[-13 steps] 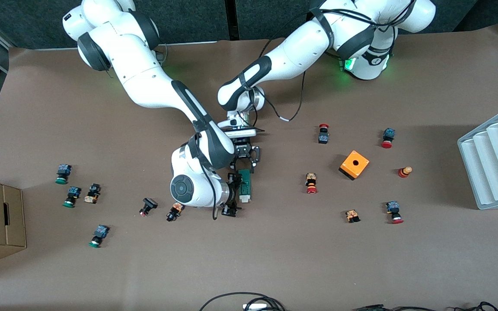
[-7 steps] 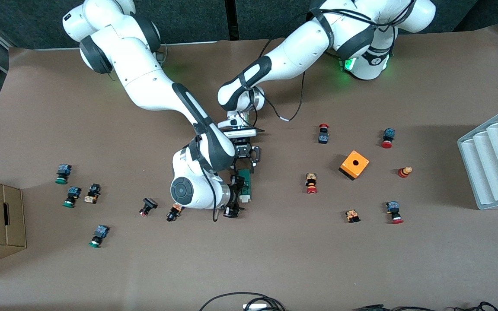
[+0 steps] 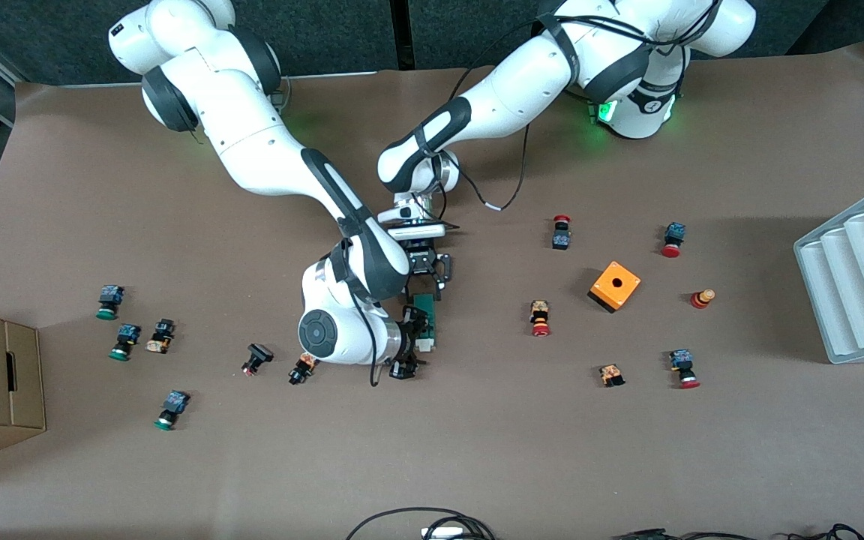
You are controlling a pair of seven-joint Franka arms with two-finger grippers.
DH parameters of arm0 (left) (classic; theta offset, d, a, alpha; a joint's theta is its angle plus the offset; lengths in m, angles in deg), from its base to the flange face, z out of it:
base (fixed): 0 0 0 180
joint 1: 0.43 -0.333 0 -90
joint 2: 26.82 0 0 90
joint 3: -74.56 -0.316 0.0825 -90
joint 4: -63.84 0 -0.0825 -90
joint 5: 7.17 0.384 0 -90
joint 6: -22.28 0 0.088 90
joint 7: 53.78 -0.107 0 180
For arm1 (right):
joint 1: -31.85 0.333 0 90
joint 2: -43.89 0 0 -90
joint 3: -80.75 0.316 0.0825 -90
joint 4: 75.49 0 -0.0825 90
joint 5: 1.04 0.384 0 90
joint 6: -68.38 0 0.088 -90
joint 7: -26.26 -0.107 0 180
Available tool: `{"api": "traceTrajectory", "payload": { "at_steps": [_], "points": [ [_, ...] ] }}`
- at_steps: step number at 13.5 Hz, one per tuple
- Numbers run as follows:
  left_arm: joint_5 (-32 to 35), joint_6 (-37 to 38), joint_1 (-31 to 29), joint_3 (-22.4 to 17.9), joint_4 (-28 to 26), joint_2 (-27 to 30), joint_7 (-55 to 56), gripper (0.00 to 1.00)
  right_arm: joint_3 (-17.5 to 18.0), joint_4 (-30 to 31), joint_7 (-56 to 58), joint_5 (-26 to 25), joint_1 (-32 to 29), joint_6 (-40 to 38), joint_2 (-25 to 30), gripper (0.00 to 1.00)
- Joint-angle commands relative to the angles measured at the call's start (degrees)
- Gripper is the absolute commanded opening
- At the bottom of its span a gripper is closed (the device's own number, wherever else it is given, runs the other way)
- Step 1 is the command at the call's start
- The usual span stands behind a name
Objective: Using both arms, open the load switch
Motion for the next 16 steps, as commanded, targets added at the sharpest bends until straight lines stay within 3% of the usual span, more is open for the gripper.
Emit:
{"api": "traceTrajectory", "payload": {
  "at_steps": [1,5,11,16],
  "points": [
    [0.52,0.35,0.82,-0.56,1.00,-0.90,1.24,0.73,-0.04,-2.58,-1.22,1.72,0.11,0.54,-1.79,0.74],
    [0.43,0.35,0.82,-0.56,1.00,-0.64,0.98,0.73,-0.04,-2.49,-1.66,1.72,0.54,0.89,-2.14,0.70],
    [0.52,0.35,0.91,-0.56,0.39,-0.99,0.71,0.74,0.31,-1.88,-1.92,1.63,0.63,0.63,-1.62,0.53],
    [0.52,0.35,1.00,-0.56,0.39,-0.99,0.97,0.74,0.31,-1.18,-1.75,1.19,0.55,0.37,-0.56,0.50]
  ]
}}
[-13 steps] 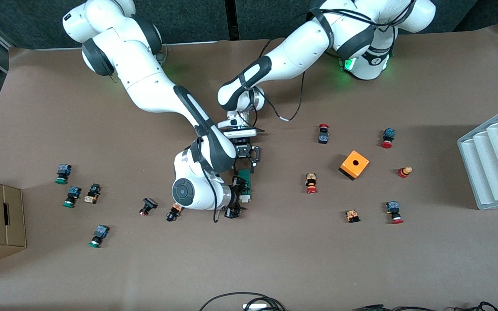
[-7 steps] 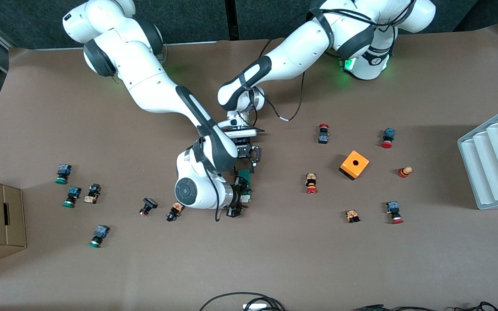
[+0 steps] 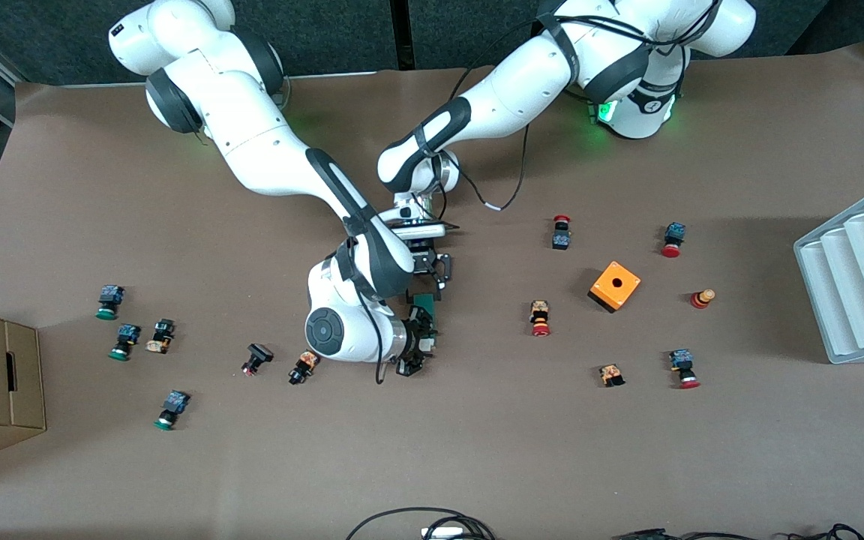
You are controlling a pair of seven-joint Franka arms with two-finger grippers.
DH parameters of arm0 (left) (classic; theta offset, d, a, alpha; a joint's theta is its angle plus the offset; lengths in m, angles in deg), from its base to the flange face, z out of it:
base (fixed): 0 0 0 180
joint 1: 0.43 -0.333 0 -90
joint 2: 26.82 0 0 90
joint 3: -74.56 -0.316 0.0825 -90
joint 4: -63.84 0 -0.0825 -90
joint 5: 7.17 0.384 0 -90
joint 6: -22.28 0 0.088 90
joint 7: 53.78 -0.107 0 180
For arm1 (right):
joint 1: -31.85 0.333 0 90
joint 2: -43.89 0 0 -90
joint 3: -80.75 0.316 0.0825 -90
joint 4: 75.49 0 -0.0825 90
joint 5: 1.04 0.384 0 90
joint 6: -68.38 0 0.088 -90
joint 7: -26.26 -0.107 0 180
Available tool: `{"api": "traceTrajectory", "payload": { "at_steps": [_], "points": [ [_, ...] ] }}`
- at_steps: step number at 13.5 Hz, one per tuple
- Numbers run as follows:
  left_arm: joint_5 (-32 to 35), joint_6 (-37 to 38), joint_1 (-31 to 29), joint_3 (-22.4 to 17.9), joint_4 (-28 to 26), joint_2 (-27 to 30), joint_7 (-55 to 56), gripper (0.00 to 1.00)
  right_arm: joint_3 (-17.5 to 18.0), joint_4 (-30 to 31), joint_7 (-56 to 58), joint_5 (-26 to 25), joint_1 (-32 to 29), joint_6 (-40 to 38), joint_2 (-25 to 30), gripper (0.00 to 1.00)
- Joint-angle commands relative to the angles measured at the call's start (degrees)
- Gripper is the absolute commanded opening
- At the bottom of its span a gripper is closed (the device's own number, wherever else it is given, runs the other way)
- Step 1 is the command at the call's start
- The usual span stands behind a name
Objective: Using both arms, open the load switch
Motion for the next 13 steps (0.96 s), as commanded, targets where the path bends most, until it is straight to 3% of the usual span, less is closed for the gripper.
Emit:
{"api": "traceTrajectory", "payload": {
  "at_steps": [1,13],
  "points": [
    [0.49,0.34,0.82,-0.48,0.37,-0.95,1.01,0.74,-0.14,-0.72,-0.42,1.18,0.08,-0.36,0.20,0.50],
    [0.49,0.34,0.82,-0.48,0.54,-0.86,0.30,0.74,-0.05,1.65,1.25,-0.22,-0.44,-1.59,1.87,0.40]
  ]
}}
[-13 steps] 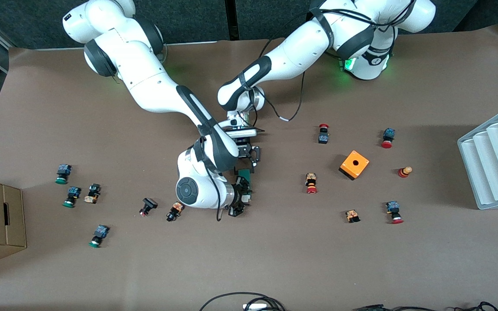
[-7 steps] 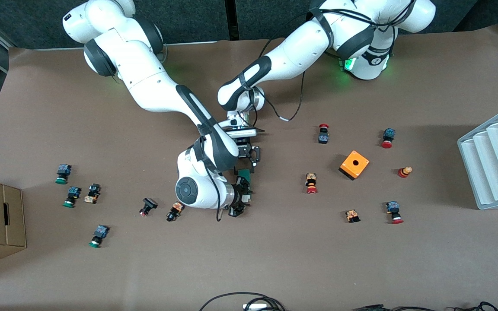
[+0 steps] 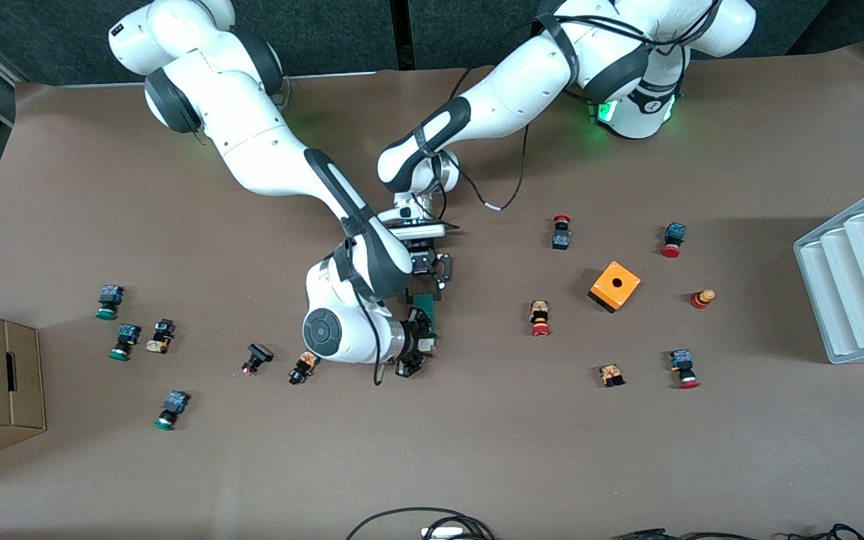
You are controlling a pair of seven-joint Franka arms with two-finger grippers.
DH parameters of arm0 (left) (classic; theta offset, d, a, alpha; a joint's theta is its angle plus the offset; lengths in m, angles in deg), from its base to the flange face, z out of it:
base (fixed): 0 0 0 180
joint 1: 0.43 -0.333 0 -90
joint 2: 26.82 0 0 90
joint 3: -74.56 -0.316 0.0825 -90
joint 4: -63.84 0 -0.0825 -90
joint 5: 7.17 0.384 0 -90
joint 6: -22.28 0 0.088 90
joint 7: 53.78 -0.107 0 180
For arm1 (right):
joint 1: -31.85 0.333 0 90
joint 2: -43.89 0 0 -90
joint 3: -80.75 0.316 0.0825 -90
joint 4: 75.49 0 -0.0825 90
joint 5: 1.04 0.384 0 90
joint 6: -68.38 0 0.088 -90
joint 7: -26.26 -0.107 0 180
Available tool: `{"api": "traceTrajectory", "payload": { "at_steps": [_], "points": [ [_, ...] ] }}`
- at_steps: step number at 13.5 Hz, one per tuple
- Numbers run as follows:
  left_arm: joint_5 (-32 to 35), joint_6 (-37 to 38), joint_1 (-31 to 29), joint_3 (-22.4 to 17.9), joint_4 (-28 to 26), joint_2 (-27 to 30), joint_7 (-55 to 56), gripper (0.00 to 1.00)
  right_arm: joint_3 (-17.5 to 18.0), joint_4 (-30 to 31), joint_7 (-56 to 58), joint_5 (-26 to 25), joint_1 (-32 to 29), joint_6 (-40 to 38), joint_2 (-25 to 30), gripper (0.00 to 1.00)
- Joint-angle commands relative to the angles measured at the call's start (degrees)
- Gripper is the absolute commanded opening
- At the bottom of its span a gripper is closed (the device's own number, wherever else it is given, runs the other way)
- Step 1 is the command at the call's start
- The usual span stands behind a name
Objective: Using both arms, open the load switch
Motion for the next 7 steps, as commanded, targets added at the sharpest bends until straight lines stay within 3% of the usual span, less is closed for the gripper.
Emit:
{"api": "traceTrajectory", "payload": {
  "at_steps": [1,7],
  "points": [
    [0.48,0.34,0.73,-0.38,0.54,-0.86,0.31,0.74,0.14,1.70,0.86,-0.21,-0.31,-1.40,1.82,0.40],
    [0.48,0.34,0.73,-0.38,0.54,-0.86,0.31,0.74,0.40,3.55,2.17,-0.91,-0.31,-1.40,3.48,0.38]
  ]
}}
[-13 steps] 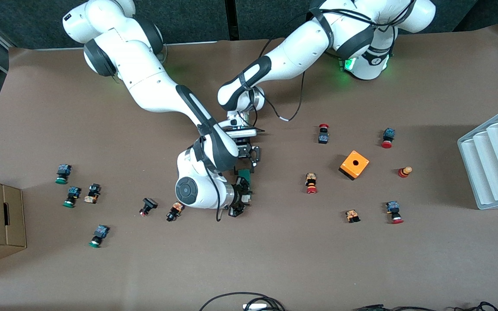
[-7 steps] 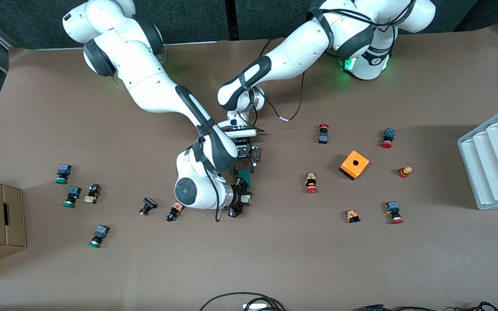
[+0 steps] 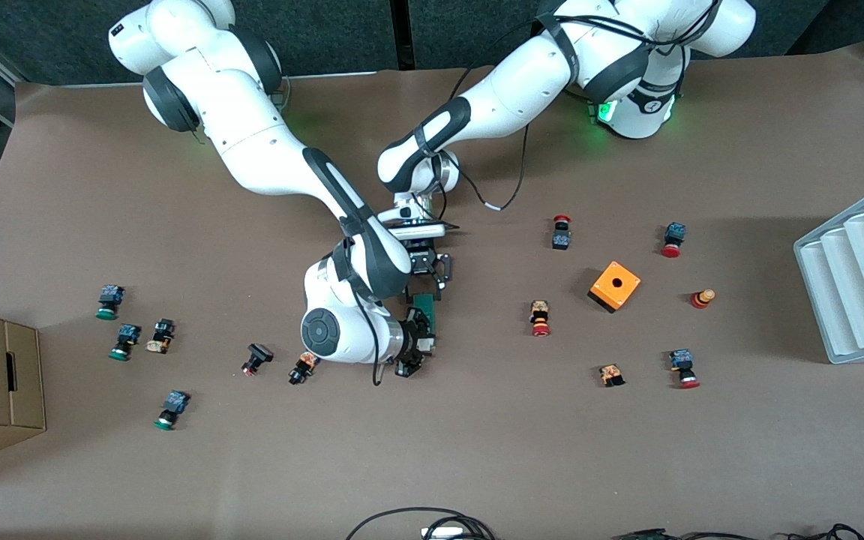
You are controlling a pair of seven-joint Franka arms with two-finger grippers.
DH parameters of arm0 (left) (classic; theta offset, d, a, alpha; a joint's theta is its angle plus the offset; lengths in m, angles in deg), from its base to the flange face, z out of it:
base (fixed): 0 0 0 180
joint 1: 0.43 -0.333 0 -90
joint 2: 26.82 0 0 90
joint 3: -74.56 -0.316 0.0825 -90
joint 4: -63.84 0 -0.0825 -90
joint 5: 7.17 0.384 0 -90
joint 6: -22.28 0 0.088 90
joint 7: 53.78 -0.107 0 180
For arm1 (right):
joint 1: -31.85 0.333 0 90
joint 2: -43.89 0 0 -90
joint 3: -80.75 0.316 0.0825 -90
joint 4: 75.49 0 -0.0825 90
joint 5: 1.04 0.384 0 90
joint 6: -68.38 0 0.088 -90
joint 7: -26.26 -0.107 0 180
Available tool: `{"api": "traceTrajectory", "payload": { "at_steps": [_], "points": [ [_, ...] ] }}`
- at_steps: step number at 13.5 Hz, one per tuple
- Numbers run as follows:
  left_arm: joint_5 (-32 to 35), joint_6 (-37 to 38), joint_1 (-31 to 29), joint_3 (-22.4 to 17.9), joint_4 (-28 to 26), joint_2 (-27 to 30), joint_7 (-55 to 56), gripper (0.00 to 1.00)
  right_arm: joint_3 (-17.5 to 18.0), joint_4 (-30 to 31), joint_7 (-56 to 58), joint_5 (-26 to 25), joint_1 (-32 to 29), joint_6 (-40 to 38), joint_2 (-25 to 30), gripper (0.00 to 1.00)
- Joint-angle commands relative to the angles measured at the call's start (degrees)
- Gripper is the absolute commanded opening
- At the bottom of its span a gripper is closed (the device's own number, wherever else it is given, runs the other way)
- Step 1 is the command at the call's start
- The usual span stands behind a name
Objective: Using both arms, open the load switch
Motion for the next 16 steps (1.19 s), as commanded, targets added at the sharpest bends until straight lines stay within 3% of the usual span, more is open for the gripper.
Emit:
{"api": "traceTrajectory", "payload": {
  "at_steps": [1,16],
  "points": [
    [0.48,0.34,0.72,-0.37,0.54,-0.86,0.33,0.74,0.42,3.70,0.65,-0.95,-0.26,-1.21,3.14,0.38],
    [0.30,0.34,0.72,-0.28,0.45,-0.60,0.42,0.74,1.83,7.40,1.80,-2.35,0.53,-1.12,5.69,0.31]
  ]
}}
